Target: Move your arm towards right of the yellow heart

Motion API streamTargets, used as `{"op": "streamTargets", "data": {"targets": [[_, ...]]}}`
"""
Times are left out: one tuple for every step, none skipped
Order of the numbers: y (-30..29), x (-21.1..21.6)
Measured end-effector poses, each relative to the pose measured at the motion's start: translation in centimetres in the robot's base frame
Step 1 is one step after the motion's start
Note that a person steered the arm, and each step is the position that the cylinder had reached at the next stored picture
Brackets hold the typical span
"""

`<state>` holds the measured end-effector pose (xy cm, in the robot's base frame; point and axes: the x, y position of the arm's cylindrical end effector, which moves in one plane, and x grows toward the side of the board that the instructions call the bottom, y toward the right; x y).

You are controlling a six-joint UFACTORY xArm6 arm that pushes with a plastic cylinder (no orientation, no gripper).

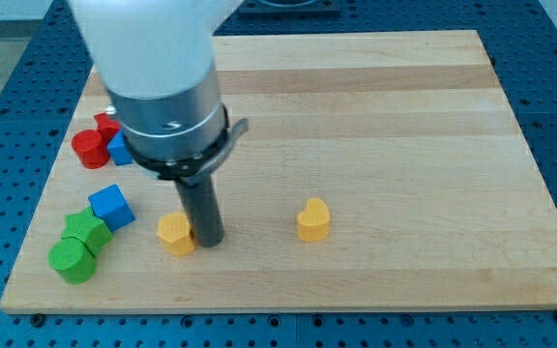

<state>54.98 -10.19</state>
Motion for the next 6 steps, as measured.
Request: {"op": "streamTargets", "data": {"targets": [[-2.2,0.0],[-4.3,0.0],[-3.4,0.0],[6.0,1.6],[12.9,4.9],[18.4,4.1]]}}
